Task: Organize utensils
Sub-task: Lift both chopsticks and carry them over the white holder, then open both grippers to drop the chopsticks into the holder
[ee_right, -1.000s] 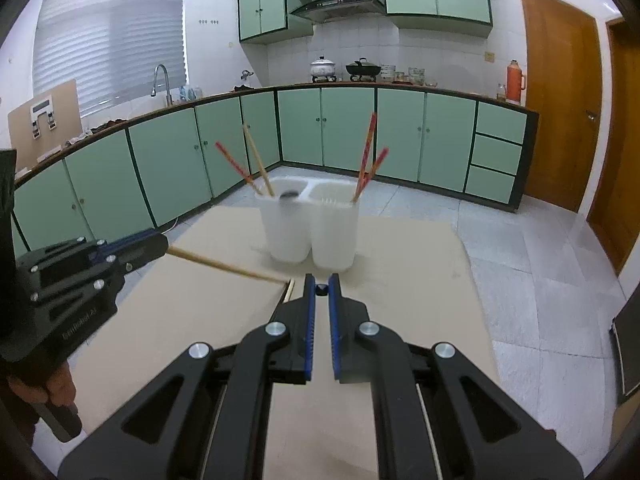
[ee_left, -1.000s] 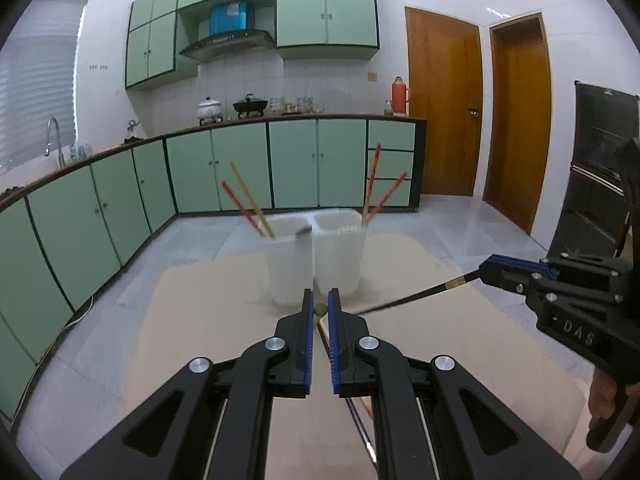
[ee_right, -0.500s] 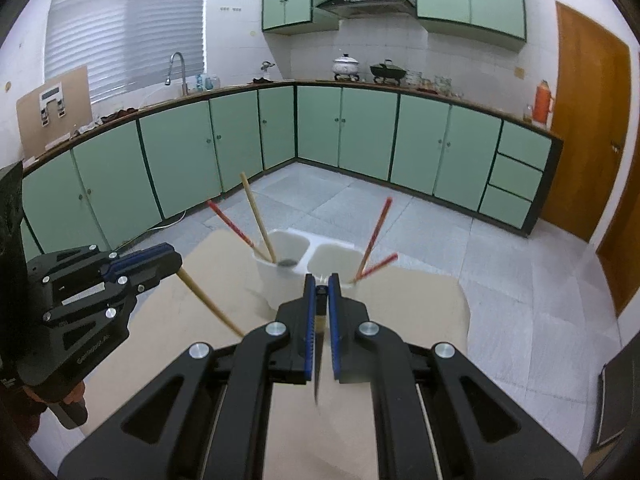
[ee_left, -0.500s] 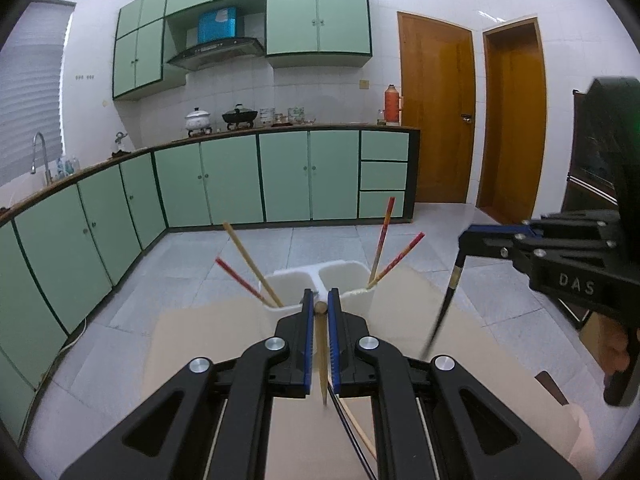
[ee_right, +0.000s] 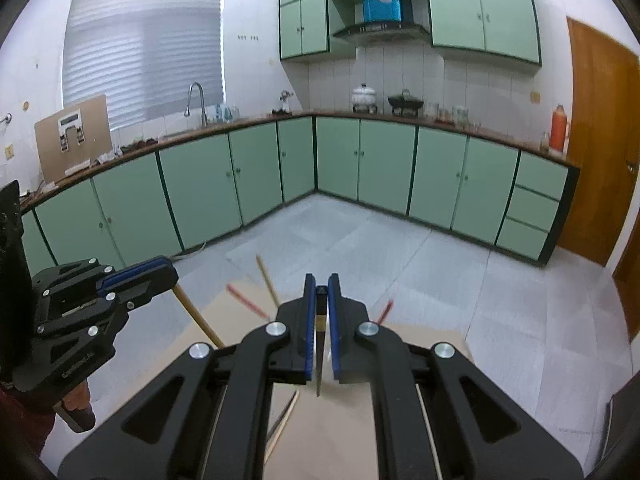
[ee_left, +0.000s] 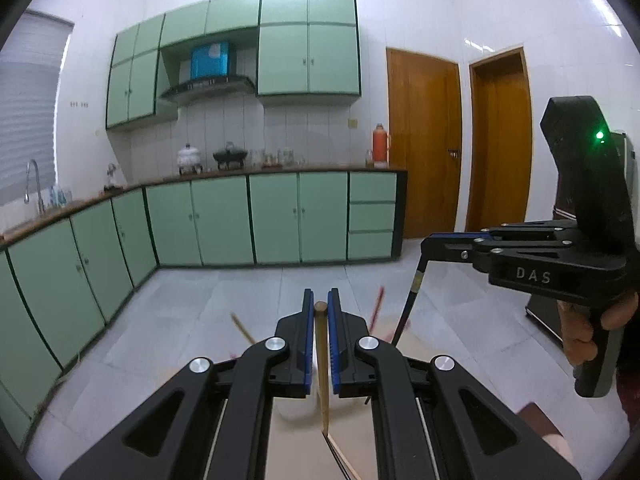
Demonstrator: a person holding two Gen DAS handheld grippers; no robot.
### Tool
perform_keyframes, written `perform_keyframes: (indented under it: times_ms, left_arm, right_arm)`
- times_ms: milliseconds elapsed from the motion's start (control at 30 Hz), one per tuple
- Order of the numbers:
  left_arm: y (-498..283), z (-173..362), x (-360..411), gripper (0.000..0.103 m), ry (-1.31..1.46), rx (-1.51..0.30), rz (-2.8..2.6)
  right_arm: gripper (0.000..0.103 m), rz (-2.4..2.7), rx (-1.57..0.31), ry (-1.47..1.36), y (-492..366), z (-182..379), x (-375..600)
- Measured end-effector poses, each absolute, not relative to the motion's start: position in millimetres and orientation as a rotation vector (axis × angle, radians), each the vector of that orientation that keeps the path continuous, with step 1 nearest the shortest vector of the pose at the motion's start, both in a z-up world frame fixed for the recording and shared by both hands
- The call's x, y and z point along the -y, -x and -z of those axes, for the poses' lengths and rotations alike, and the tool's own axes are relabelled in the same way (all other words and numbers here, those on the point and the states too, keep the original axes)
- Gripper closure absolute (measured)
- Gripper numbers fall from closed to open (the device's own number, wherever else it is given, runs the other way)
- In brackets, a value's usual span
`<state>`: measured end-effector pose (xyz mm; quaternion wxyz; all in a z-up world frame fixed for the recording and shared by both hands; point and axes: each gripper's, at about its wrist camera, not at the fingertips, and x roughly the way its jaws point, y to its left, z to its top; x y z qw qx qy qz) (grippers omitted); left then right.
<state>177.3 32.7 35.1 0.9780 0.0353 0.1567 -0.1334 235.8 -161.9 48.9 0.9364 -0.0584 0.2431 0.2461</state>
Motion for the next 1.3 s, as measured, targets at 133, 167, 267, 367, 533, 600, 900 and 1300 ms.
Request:
perform_keyframes:
  times_ms: [133,167,267,367,533,600,900,1300]
  left_arm:
    - [-191,-63,-29,0.096,-0.09,-0.25,0.257]
    - [-197,-70,-28,0.097,-0.096,-0.236,0.253]
    - [-217,-85,-25,0.097,-0.113,-0.2,0.23]
    - [-237,-87,-23,0.097,-0.111,-0.192,0.222]
    - [-272,-73,-24,0.097,-0.083,-0.219,0.208]
    - [-285,-61,-25,0.097,-0.07,-0.234,0.2]
    - [-325,-5,-31,0.096,-0.027,-0.364,0.167]
    - [-266,-11,-54,0.059,0.0,-0.322,0.149]
  right_arm:
    - [0.098,-0.502,-0.461,0.119,-257,-73,161]
    - [0.098,-0.498,-0.453,0.119,-265,-79,160]
    - [0.098,-0.487,-0.445,0.117,-283,-88,161]
    - [0.098,-0.48,-0.442,0.112,-297,-89,161]
    - [0.098,-0.469,-0.448,0.082,-324,-77,162]
    - [0.098,-0.469,-0.454,0.071,-334,-67,160]
    - [0.096,-0.457,-0.586,0.064,-356,-4,148]
    - [0.062,-0.351,-0.463,0.112,-294,-9,174]
